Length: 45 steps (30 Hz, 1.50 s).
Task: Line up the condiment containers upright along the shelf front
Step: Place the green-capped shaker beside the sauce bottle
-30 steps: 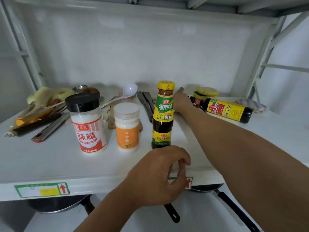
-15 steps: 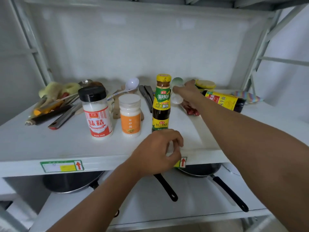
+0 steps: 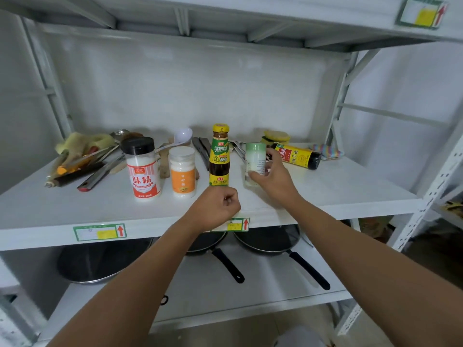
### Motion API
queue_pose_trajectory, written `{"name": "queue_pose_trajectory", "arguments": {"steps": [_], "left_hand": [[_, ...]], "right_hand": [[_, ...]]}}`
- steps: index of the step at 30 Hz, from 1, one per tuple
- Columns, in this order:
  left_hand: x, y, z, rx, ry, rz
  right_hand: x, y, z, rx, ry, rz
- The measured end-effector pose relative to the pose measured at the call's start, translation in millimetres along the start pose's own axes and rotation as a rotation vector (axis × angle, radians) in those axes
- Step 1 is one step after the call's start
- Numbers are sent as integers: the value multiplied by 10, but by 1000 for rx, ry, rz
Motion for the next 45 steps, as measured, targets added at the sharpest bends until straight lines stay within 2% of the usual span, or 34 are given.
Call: {"name": "queue_pose_trajectory", "arguments": {"steps": [10, 16, 22, 26, 31, 36, 41, 45], "left_hand": [[-34, -23, -54, 9, 26, -8], [-60, -53, -72, 19, 6, -32], [-37, -51, -73, 67, -49, -88], [7, -81, -9, 141, -108, -207], [45, -146, 39, 235, -73, -284], [180, -217, 41, 308, -15, -486], [203, -266, 4, 327, 44, -600], [237, -249, 34, 306, 17, -622]], "right_hand": [[102, -5, 126, -33, -15, 10], [147, -122, 63, -96, -13, -89], [127, -199, 50, -155, 26, 8], [173, -201, 66, -148, 1, -52], [194, -191, 54, -125, -1, -2], [195, -136, 115, -48, -160, -325], [246, -96, 115, -47, -143, -263], [256, -131, 92, -76, -78, -169]]}}
Point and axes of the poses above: each hand's wrist, its own z-axis away from the middle knuckle, its own y-axis out of the back of the hand, x = y × z, the point moved 8 cm from there along -z, towards the middle knuckle, and after that the axes turned 14 degrees about y, right-handed, at the moved point
